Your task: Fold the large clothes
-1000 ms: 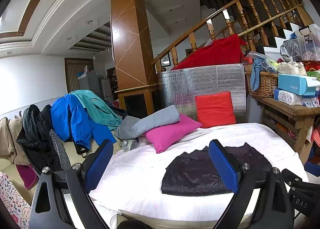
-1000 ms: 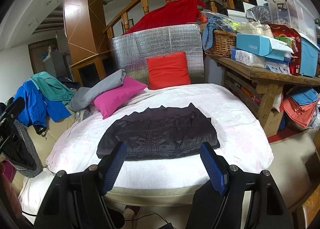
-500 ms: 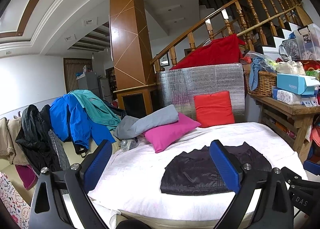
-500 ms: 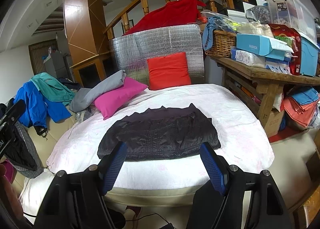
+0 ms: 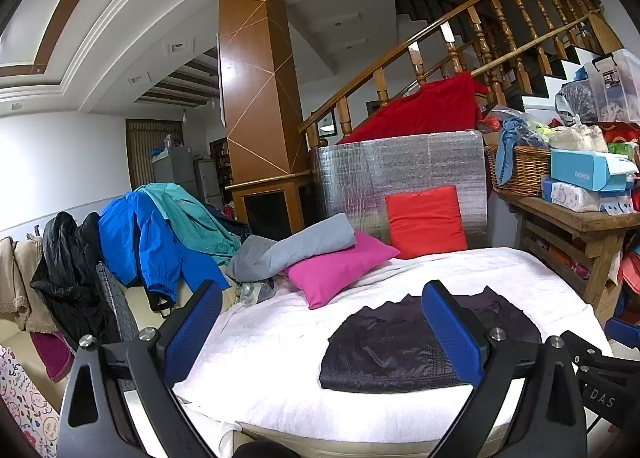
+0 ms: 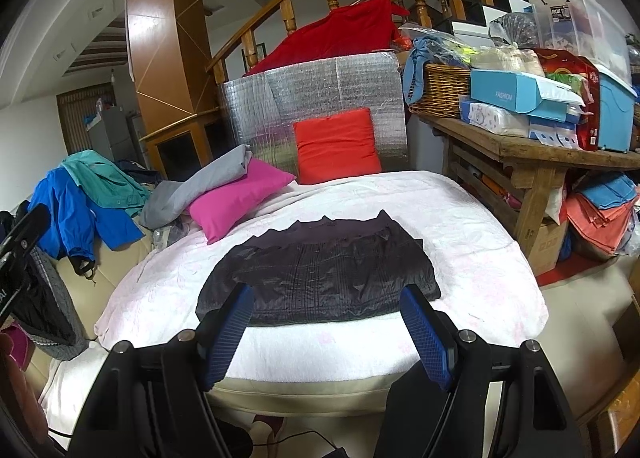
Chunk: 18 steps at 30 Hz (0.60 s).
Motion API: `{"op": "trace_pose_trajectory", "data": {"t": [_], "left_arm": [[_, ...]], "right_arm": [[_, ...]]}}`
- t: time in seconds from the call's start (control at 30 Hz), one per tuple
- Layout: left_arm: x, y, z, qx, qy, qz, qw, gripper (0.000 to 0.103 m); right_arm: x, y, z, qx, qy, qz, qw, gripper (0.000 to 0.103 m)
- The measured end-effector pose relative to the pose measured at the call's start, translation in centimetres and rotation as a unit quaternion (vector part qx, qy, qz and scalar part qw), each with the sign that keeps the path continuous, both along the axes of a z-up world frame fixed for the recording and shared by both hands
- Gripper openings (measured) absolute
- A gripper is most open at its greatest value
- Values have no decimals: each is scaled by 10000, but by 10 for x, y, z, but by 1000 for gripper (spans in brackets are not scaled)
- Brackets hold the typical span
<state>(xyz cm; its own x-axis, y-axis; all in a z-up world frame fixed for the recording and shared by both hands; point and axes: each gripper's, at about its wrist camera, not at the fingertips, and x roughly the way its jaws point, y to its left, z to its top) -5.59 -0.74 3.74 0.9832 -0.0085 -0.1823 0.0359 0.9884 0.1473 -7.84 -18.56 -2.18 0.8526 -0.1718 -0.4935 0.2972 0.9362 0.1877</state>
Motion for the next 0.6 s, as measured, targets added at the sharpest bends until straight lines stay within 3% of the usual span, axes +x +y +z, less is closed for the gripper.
{"op": "trace_pose_trajectory", "data": {"t": [0.6], "left_arm": [[-1, -1, -1, -3, 1, -17, 10000, 100]], "right_arm": [[-1, 5, 2, 40, -33, -12, 10000, 79]]}}
